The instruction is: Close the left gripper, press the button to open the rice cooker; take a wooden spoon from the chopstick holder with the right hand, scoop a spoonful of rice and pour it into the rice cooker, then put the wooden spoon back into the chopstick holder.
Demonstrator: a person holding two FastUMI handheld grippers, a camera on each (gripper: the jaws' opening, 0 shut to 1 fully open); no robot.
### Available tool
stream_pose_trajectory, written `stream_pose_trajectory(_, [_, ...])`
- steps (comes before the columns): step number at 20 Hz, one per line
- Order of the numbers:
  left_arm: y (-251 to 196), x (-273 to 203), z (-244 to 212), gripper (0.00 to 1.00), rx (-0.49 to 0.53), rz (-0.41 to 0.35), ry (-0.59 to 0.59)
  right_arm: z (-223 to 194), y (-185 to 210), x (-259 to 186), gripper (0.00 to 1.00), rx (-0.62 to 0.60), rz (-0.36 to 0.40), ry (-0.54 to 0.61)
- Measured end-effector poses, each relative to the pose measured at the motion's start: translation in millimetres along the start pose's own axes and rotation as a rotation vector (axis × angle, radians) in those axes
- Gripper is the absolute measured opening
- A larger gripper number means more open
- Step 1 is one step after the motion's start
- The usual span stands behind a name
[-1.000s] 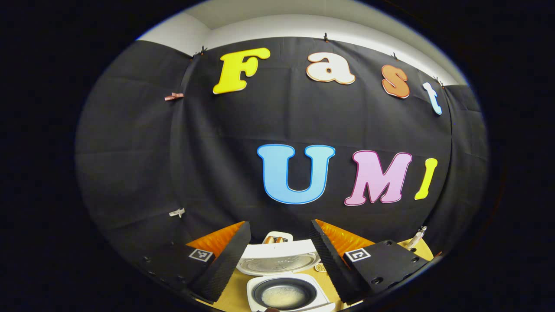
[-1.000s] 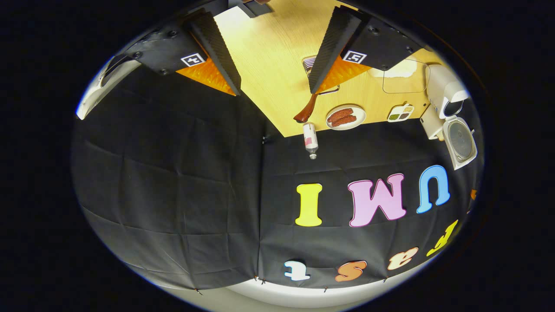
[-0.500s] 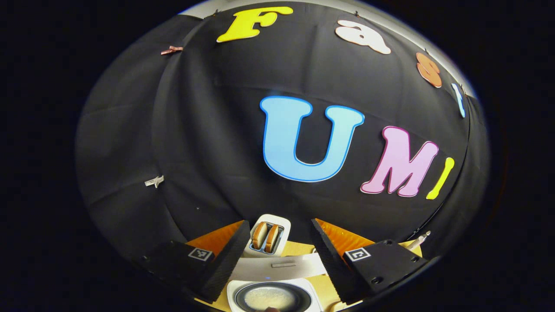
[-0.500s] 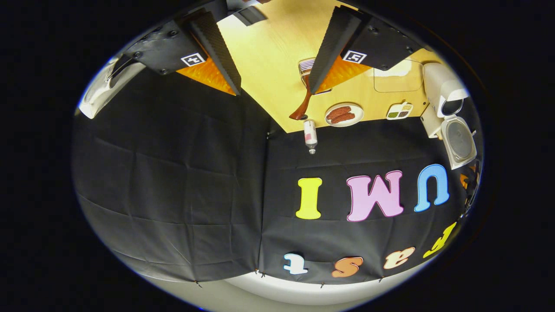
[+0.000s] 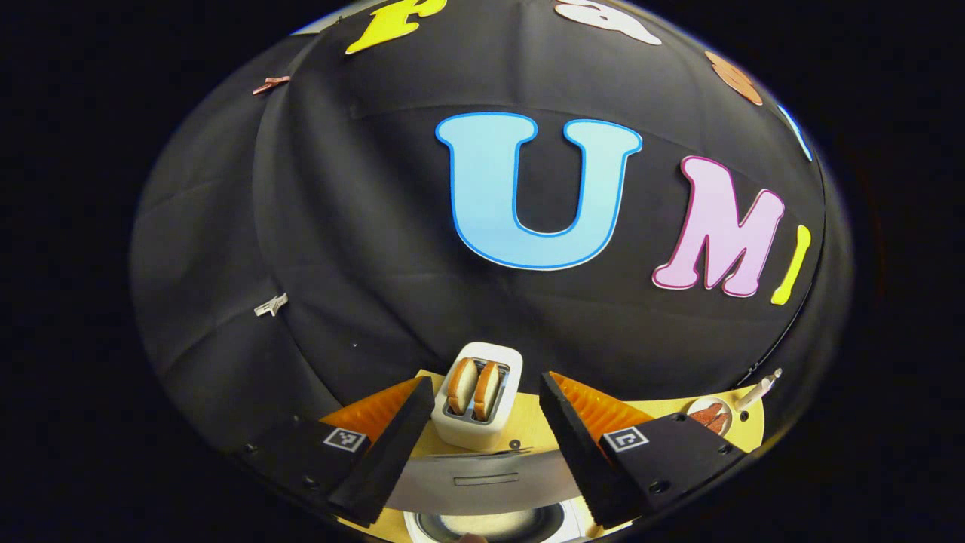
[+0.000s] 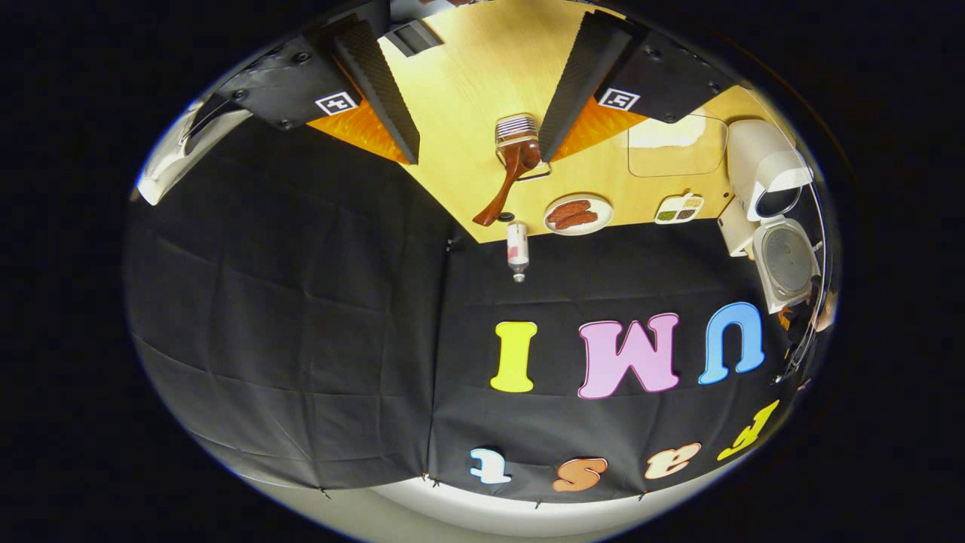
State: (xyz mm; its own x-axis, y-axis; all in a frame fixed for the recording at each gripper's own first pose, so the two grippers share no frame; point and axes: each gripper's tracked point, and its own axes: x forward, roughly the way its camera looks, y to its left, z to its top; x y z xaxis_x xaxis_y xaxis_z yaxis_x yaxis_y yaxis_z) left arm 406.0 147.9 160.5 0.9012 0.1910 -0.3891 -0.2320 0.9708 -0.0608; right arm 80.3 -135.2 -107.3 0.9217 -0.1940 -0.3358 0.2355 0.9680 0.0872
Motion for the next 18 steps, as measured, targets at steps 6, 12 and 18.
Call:
stream_pose_trajectory(6, [-7, -41, -45, 0.99, -0.008, -0.018, 0.047, -3, 42, 21, 1.00, 0.041, 0.129, 0.014])
stream_pose_trajectory(12, [-13, -71, -119, 0.98, -0.034, -0.008, 0.141, -15, 71, 32, 0.99, 0.028, 0.250, 0.051])
stream_pose_trajectory(18, [-18, -87, -181, 0.96, -0.020, 0.032, 0.141, -31, 86, 36, 0.99, 0.013, 0.328, 0.109])
